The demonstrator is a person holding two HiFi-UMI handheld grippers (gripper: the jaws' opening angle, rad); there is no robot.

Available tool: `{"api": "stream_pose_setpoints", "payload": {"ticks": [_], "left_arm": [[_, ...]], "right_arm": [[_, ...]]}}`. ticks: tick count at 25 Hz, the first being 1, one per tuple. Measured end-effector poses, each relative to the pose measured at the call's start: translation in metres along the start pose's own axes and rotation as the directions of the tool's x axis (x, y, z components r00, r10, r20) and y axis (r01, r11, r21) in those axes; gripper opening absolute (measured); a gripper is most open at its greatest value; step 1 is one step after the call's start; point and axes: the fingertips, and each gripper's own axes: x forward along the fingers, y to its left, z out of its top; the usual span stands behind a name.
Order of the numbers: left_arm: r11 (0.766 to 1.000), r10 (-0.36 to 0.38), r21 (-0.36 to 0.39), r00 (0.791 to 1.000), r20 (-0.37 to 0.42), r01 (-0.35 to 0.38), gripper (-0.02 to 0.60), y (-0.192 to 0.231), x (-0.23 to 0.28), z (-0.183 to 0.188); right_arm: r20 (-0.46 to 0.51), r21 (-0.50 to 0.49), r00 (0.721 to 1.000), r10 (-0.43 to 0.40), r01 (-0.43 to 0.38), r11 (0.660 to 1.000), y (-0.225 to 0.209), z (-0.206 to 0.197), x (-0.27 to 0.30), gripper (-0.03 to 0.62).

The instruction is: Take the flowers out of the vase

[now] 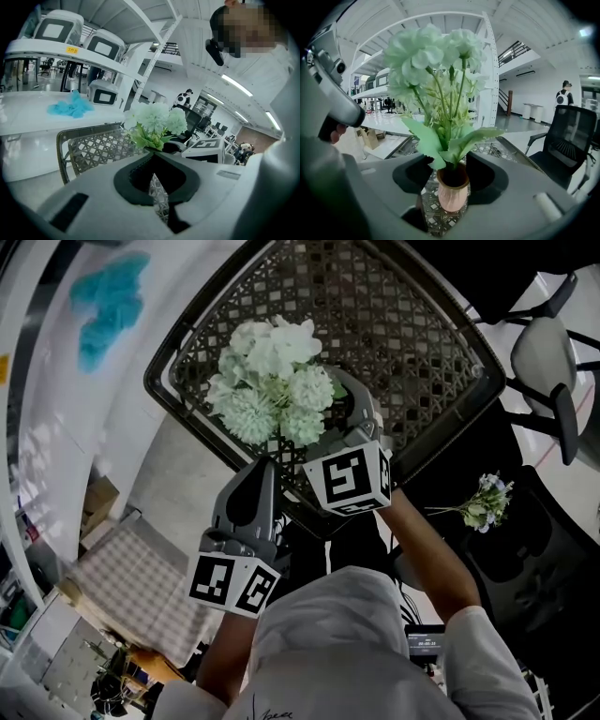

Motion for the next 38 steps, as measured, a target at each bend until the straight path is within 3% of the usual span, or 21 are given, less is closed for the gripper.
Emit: {"api": "stream_pose_setpoints", "payload": {"ticks": [17,38], "left_arm": [[1.0,0.004,-0.006,1.0,0.0,-0.004,0.002,0.002,-0.003,0.004],[1.0,-0.015,0.016,0.999,0.043,0.014,0.002,-0.005,-0.024,0.014]], "right_arm": [[-0.001,-0.004,1.0,-0.024,0.024,1.0,-0.008,0.005,0.002,0.121],[0.021,0.033,0.998,-0.055,0.054,0.998,-0.008,0.024,-0.013,0.107]]}}
